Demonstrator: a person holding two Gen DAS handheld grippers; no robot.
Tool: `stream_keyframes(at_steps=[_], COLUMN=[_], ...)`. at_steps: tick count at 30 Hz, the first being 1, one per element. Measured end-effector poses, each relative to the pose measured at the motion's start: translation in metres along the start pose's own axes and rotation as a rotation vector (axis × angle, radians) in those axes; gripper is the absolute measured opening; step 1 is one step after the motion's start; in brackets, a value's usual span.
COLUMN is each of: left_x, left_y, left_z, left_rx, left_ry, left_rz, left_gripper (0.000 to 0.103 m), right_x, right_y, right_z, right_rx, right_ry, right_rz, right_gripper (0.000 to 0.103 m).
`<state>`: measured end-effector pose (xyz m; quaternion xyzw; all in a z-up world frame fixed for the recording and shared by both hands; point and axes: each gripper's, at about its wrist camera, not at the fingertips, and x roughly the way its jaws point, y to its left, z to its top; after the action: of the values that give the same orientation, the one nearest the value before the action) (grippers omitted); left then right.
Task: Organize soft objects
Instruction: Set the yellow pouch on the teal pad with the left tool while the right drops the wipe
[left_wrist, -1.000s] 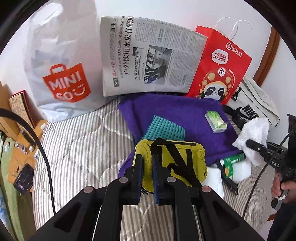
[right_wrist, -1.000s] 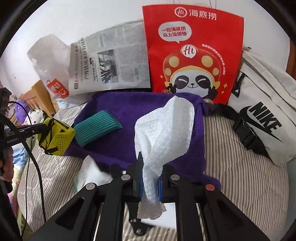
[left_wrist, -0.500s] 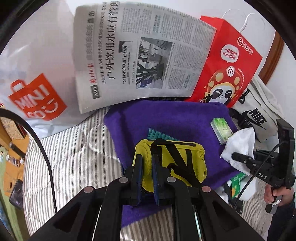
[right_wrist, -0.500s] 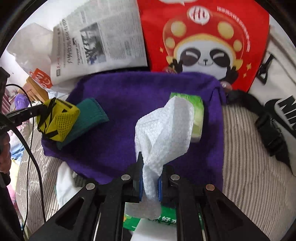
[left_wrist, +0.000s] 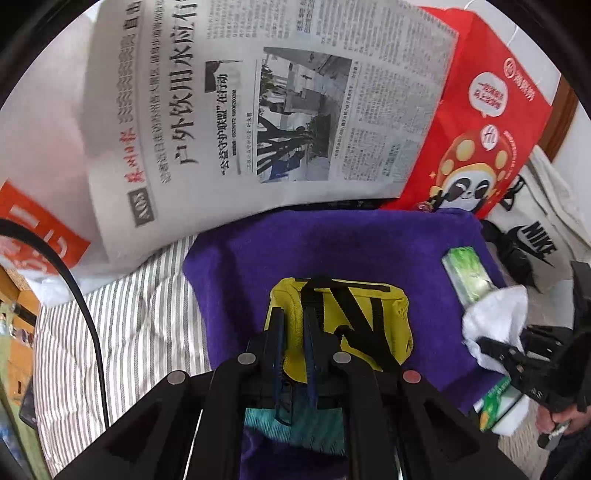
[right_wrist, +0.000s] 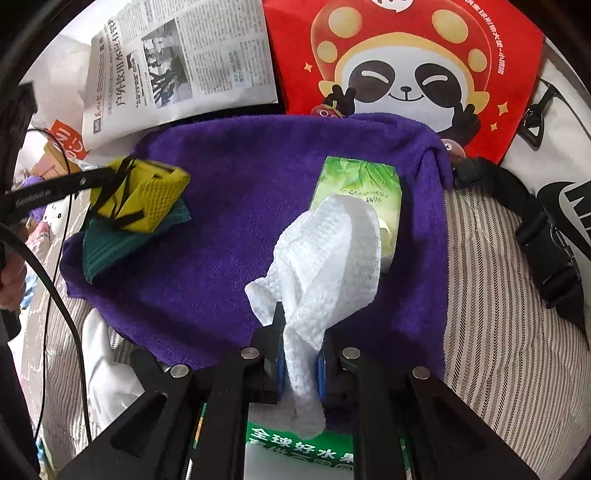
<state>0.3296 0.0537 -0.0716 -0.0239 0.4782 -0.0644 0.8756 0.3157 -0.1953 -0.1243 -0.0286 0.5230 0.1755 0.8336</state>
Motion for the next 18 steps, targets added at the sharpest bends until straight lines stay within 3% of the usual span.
stream_keyframes(at_steps=[6, 8, 10, 14, 15, 18], left_x=[0.019, 0.026, 0.03, 0.032, 0.032, 0.033], left_y=[-0.002, -0.003, -0.002, -0.004, -0.004, -0.006], left_z=[0.014, 0.015, 0.013, 0.011, 0.011, 0.01], left_rx=[-0.004, 0.005, 0.007, 0.005, 0.007, 0.007], left_ry=[0.009, 0.014, 0.022, 0.024, 0.024, 0.035], left_rz=[0.012, 0.023, 0.035, 0.042, 0.043, 0.039], left_gripper=[0.01, 0.011, 0.011, 0.012, 0.014, 0.031], right_x=[0.003, 0.002, -0.001, -0.011, -0.013, -0.015], right_y=[0.003, 0.003, 0.003, 0.0, 0.0, -0.002], right_z=[-0.001, -0.002, -0.003, -0.004, -0.005, -0.006], right_rx=[-0.02, -0.026, -0.035, -0.034, -0.031, -0.026], right_ry=[-0.004, -0.003, -0.007, -0.036, -0.042, -0.044], right_rz=[-0.018, -0.029, -0.056, -0.061, -0.059, -0.068], right_gripper=[0.019, 0.029, 0.047, 0.062, 0.064, 0.065])
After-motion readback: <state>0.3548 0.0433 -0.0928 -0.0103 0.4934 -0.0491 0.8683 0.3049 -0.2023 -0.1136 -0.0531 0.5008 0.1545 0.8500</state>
